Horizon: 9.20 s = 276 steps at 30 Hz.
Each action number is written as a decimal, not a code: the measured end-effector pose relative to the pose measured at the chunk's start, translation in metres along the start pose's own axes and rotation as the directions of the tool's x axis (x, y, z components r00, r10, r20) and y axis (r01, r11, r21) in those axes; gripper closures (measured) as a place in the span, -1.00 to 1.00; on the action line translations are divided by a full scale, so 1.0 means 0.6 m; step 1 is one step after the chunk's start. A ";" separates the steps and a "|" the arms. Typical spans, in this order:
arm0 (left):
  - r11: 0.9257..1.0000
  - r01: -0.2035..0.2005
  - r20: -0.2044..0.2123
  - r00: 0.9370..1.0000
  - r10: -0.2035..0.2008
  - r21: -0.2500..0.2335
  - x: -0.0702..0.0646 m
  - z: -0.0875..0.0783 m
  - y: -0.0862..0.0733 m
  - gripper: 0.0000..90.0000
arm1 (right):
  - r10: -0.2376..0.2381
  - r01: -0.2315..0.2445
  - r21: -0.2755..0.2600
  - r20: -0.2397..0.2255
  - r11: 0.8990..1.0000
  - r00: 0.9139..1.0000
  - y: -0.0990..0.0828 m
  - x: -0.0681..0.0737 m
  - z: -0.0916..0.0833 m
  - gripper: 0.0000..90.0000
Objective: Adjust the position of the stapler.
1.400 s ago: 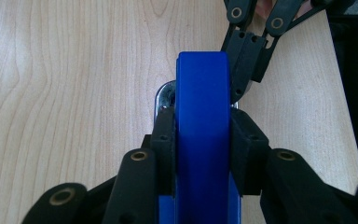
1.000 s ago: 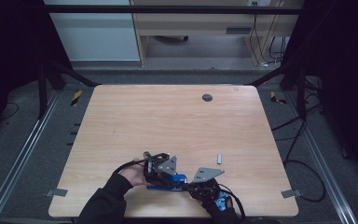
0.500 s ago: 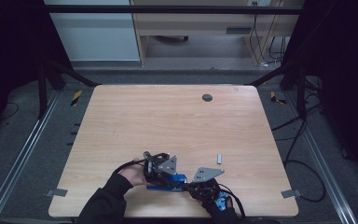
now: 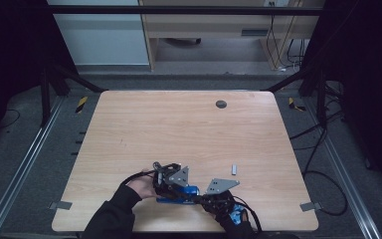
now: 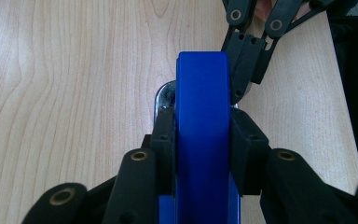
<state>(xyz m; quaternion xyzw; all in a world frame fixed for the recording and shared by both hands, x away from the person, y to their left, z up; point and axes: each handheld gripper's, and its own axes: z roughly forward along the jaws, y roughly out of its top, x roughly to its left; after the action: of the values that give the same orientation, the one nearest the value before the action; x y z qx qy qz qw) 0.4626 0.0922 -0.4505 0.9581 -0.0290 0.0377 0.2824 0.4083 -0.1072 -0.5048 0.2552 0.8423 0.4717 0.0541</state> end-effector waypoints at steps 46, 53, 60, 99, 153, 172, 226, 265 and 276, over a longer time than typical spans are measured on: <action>0.987 -0.043 0.061 0.998 0.033 0.156 0.018 0.020 0.029 0.42 | -0.015 0.015 0.013 0.027 1.000 1.000 0.003 -0.001 -0.003 1.00; 0.988 -0.027 0.065 0.998 0.017 0.151 0.020 0.014 0.032 0.44 | -0.011 0.011 0.010 0.023 1.000 1.000 0.002 -0.001 -0.003 1.00; 0.991 -0.014 0.059 0.998 0.006 0.133 0.019 0.012 0.029 0.46 | 0.000 0.000 0.009 0.023 1.000 1.000 0.002 -0.001 -0.002 1.00; 0.998 0.004 0.033 0.999 -0.006 0.066 0.007 0.005 0.018 0.47 | 0.005 -0.005 0.008 -0.007 1.000 1.000 0.003 0.002 0.004 1.00; 0.983 0.078 -0.009 0.997 -0.081 -0.166 0.007 -0.037 -0.030 0.43 | -0.032 0.032 -0.068 0.001 0.997 0.999 0.030 -0.029 -0.040 1.00; 0.969 0.157 -0.031 0.986 -0.166 -0.190 0.009 -0.074 -0.032 0.16 | -0.042 0.040 -0.071 -0.023 0.997 0.999 0.041 -0.029 -0.022 1.00; 0.581 0.405 -0.382 0.474 -0.793 -0.706 -0.143 -0.044 -0.157 0.88 | -0.021 0.019 -0.080 -0.020 0.997 1.000 0.042 -0.031 -0.026 1.00; 0.602 0.406 -0.376 0.510 -0.774 -0.687 -0.215 0.081 -0.070 0.99 | -0.013 0.011 -0.078 -0.025 0.997 1.000 0.043 -0.032 -0.024 1.00; 0.610 0.403 -0.403 0.488 -0.774 -0.683 -0.212 0.099 -0.053 0.99 | -0.009 0.007 -0.080 -0.027 0.997 1.000 0.044 -0.032 -0.024 1.00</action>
<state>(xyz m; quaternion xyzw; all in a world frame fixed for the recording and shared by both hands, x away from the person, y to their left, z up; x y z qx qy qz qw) 0.3419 0.0911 -0.5288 0.7119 0.4100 0.2651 0.5048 0.4301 -0.1161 -0.4781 0.2430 0.8244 0.5082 0.0545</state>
